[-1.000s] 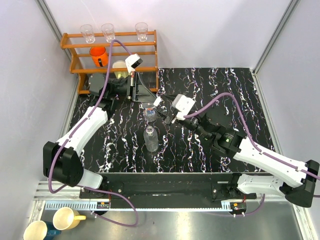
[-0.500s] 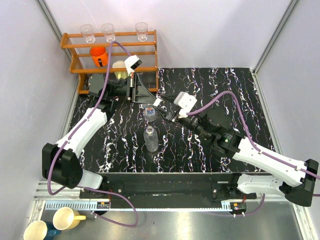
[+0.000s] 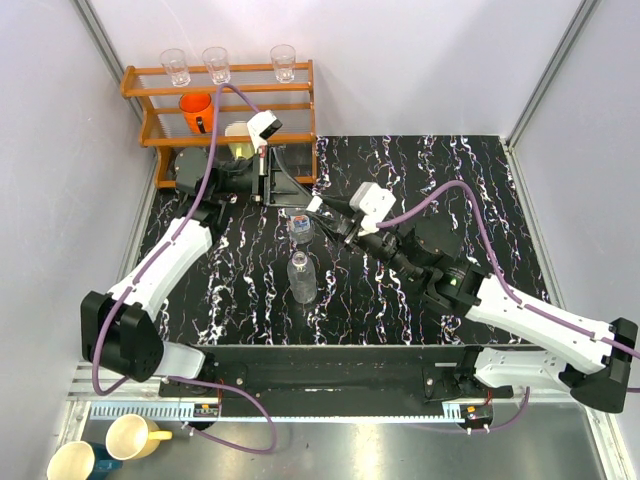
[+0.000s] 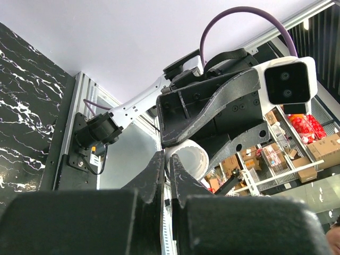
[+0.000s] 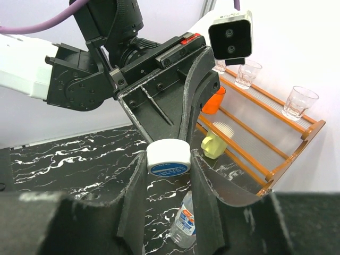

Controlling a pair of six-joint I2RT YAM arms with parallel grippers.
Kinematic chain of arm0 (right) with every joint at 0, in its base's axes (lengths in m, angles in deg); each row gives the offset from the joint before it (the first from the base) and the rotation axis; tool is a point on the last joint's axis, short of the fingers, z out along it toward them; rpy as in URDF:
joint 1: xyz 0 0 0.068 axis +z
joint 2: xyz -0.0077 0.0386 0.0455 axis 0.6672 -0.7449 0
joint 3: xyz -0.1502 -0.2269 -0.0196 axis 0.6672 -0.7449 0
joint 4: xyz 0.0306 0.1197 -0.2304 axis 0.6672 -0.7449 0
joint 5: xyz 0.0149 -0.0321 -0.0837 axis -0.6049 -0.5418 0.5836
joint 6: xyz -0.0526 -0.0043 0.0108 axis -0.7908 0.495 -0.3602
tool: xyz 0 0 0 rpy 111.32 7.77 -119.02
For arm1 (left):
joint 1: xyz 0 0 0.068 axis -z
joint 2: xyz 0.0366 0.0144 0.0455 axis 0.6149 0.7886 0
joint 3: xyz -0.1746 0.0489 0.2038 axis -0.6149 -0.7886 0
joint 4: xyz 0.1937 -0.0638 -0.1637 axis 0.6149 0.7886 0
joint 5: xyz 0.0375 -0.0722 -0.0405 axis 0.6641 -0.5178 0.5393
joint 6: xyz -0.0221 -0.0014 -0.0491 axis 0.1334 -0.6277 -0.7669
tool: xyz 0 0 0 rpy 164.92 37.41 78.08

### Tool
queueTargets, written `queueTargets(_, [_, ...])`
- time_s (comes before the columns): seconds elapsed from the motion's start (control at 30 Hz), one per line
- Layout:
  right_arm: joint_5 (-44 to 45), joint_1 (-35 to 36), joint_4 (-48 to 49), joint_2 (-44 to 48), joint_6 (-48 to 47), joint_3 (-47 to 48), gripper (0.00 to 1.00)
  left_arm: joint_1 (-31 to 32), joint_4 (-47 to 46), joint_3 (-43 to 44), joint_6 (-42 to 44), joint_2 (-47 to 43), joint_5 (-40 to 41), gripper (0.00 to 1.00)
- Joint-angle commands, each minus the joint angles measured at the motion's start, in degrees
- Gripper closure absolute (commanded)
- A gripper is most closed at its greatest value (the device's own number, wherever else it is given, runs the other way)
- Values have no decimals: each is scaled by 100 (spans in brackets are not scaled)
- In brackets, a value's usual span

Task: Screw on the bottle caps

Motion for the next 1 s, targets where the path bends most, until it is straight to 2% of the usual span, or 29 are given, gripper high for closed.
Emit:
queueTargets(0.0, [89, 42, 319, 262, 213, 51, 67, 0, 158, -71, 315, -280, 123, 96])
queueTargets(0.1, [71, 59, 170, 385, 336, 113, 71, 0, 483, -80, 597, -315, 141, 87])
queueTargets(0.2, [124, 112, -128, 525, 424, 183, 74, -52, 694, -45, 825, -298, 80, 45])
queueTargets(0.23, [202, 130, -338, 569, 442, 192, 75, -79, 1008, 7, 1069, -289, 53, 25])
queueTargets(0.3, [343, 217, -585, 736, 442, 227, 76, -245, 1510, 218, 1500, -245, -78, 13])
queueTargets(0.37, [536, 296, -928, 956, 459, 218, 76, -490, 2773, 507, 2640, -227, -166, 4])
queueTargets(0.4, [598, 314, -1042, 1044, 512, 218, 76, -579, 3387, 613, 3210, -245, -175, 3])
queueTargets(0.43, [694, 332, -1261, 1210, 556, 218, 76, -719, 5047, 745, 4791, -254, -123, 2])
queueTargets(0.47, [730, 349, -1367, 1290, 600, 209, 76, -746, 6029, 1059, 5790, -271, -1, 1])
queueTargets(0.5, [765, 350, -1464, 1369, 670, 201, 76, -755, 6970, 1193, 6809, -297, 488, 1])
queueTargets(0.53, [826, 358, -1552, 1492, 697, 201, 76, -703, 7971, 1194, 8177, -446, 727, 1])
queueTargets(0.6, [906, 358, -1816, 1589, 758, 201, 76, -694, 8052, 599, 8576, -701, 1254, 1])
queueTargets(0.63, [950, 367, -1947, 1624, 767, 218, 76, -668, 8060, 371, 9065, -1006, 1431, 1])
queueTargets(0.73, [1003, 367, -2097, 1625, 785, 288, 76, -528, 7930, -412, 9560, -1430, 1933, 1])
queueTargets(0.83, [1020, 367, -2133, 1590, 811, 332, 75, -326, 7788, -949, 9754, -1879, 2188, 1])
queueTargets(0.97, [1038, 367, -2133, 1502, 846, 359, 75, -114, 7639, -1204, 9799, -1915, 2566, 1])
